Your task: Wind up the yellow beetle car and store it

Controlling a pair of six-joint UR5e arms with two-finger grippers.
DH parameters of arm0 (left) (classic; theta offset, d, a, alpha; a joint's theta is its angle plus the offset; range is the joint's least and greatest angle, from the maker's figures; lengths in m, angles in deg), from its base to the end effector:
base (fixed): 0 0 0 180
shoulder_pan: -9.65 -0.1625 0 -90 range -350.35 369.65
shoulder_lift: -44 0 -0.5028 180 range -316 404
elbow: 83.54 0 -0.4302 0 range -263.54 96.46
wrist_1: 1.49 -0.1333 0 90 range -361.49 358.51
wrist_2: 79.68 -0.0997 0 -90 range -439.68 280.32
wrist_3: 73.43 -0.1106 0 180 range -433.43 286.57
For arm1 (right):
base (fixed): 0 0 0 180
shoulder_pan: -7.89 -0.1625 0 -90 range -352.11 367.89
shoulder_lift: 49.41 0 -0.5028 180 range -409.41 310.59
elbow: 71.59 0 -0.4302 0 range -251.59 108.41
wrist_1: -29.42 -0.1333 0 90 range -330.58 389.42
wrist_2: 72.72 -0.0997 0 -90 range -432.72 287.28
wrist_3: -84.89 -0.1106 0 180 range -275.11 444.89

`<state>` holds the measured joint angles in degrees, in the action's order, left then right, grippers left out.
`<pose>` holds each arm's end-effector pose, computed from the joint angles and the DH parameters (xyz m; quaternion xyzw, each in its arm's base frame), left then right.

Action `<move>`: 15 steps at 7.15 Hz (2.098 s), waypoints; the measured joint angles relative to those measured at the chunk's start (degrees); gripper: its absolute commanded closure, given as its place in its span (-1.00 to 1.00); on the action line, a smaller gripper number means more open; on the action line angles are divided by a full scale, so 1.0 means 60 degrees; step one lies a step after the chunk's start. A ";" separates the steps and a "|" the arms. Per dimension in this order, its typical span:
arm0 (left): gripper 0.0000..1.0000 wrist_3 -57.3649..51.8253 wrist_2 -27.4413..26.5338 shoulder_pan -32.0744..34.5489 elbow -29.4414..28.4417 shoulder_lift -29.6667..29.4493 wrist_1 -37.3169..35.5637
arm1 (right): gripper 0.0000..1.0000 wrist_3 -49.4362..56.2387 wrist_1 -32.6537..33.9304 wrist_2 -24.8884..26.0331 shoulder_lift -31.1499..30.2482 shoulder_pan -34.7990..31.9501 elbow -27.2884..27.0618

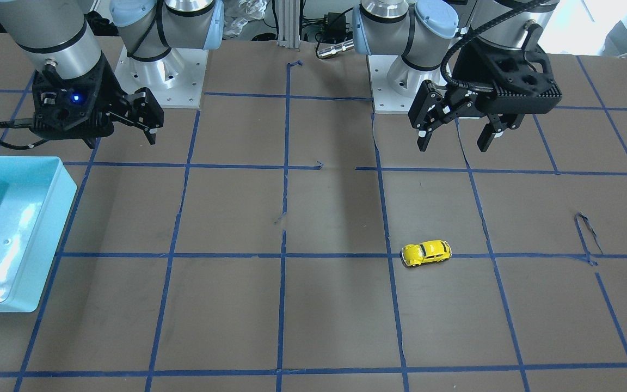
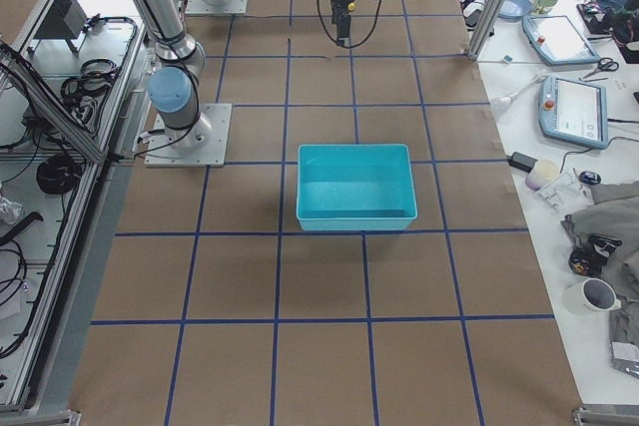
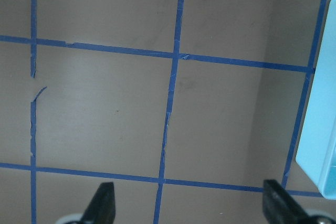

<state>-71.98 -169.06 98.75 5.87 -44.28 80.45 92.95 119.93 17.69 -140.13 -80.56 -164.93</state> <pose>-0.1261 -0.5348 0.5916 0.0199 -0.9957 0.0903 0.0058 0.1184 -0.5224 0.5314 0.0568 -0.9982 -0.0186 0.0020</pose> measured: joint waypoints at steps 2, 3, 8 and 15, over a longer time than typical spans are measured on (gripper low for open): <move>-1.00 -0.0057 0.0018 -0.0031 0.0100 -0.0002 -0.0172 | -1.00 -0.0009 -0.0007 0.0005 0.0002 -0.0002 0.0000; -1.00 -0.0068 0.0028 -0.0041 0.0287 -0.0011 -0.0392 | -1.00 -0.0003 -0.0007 0.0006 0.0003 0.0000 0.0000; -1.00 -0.0064 0.0106 -0.0083 0.0680 0.0037 -0.0634 | -1.00 -0.0015 -0.0032 0.0005 -0.0004 0.0007 -0.0002; -0.77 -0.0051 0.0174 -0.0096 -0.0038 -0.0263 0.0714 | -1.00 -0.0010 0.0007 -0.0007 -0.0041 0.0015 0.0005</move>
<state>-72.29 -168.01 98.17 5.65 -45.86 84.73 92.88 119.97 17.65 -140.37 -80.47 -164.90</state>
